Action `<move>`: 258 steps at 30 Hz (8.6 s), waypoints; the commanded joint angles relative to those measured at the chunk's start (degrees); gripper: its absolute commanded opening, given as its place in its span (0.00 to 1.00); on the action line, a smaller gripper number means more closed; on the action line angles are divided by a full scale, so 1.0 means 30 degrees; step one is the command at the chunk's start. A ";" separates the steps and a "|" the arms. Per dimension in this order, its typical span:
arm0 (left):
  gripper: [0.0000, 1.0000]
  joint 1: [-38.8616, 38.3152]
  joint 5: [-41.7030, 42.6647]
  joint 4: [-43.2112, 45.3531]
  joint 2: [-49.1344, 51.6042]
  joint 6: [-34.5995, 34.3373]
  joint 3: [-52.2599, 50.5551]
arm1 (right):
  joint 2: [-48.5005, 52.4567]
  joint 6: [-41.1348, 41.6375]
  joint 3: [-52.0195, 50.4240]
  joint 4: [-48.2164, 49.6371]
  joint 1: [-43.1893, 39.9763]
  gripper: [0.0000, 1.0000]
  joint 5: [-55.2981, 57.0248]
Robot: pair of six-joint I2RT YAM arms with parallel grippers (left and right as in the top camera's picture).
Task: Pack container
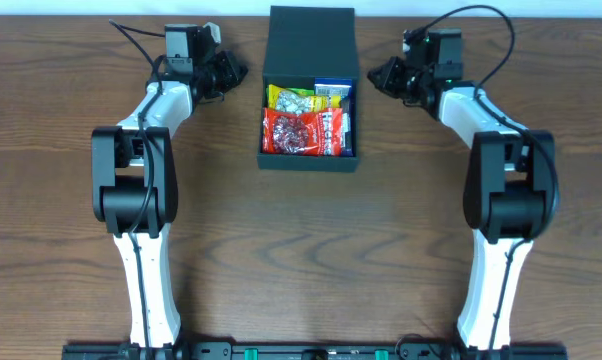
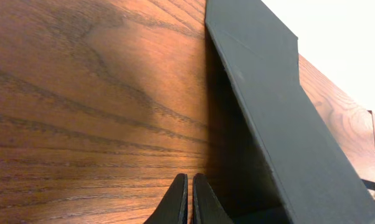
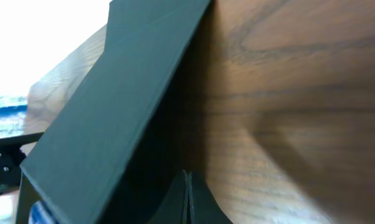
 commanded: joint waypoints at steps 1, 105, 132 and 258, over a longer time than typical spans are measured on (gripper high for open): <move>0.06 -0.0066 0.0350 0.0058 -0.0109 -0.0160 0.0182 | 0.0561 0.1129 0.0044 0.0794 0.0321 0.01 -0.1188; 0.06 0.0102 0.3628 -0.8145 -0.5457 0.9202 0.3694 | -0.1035 -1.1664 0.8714 -1.2284 0.1377 0.01 -0.1727; 0.06 -0.5435 -0.4197 -1.5475 -0.8218 1.1817 0.3330 | -1.0061 -1.3631 0.8706 -2.1056 0.0670 0.02 0.1705; 0.95 -0.6703 -0.1770 -2.8727 -2.2280 1.3872 0.3330 | -2.8283 -0.3548 -2.0531 -0.6484 0.4707 0.99 -0.0087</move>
